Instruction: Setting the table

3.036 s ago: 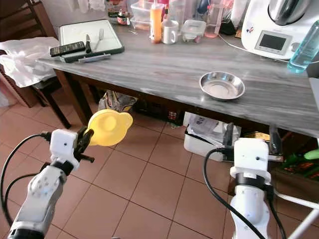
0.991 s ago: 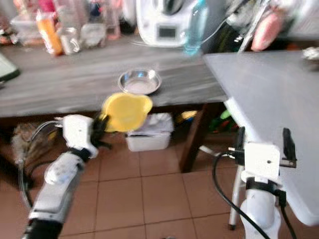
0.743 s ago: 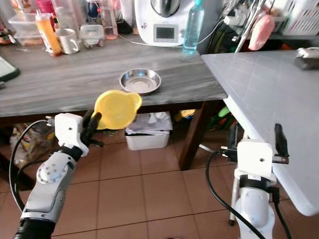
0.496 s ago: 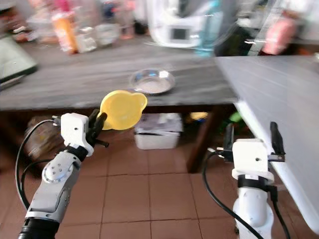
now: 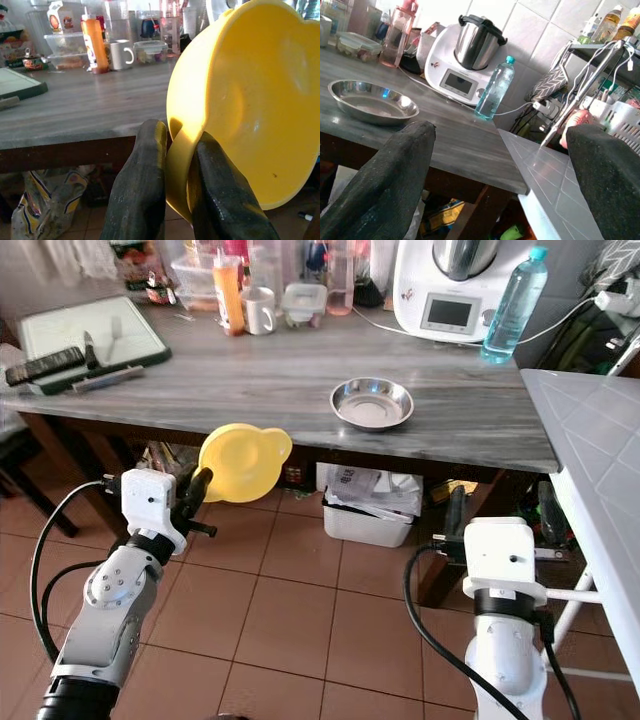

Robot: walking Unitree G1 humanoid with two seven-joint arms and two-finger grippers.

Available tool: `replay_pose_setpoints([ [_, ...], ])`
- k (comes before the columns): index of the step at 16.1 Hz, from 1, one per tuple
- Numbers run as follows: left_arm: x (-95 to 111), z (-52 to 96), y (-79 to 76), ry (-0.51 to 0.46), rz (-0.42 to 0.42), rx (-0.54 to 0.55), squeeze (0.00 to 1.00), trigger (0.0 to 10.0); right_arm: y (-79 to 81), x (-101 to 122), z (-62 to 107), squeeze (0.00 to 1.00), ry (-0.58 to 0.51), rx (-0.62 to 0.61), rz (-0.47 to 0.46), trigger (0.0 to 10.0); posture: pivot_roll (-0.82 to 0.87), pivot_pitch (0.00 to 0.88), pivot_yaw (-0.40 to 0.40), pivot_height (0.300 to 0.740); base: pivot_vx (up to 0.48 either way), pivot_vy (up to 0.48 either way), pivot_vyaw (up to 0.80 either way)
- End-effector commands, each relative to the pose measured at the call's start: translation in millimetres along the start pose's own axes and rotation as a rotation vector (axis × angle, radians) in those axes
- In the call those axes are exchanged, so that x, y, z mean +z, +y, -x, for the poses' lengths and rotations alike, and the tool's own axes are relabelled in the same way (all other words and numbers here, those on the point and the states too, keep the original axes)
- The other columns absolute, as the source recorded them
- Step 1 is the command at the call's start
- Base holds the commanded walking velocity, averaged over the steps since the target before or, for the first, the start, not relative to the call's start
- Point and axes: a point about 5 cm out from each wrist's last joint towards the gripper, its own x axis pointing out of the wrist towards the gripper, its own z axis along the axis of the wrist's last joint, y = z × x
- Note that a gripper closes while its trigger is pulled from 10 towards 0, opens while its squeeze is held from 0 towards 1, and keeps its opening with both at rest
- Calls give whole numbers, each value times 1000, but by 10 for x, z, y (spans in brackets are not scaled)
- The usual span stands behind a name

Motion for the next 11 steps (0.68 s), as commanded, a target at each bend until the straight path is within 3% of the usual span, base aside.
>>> replay_pose_setpoints([
  [1,34,-28,-8,-17,2,-13,0,10000,-18,17,3,0,-5,-5,-2,10000,135,88,-12,740,0,0,0],
  [3,31,-42,-10,-16,2,-19,0,10000,-18,20,1,0,-7,-5,-2,10000,135,87,-12,740,137,0,0],
  [11,17,-57,6,-15,-6,-25,0,10000,16,15,3,0,-6,5,-8,10000,142,89,-9,740,341,0,0],
])
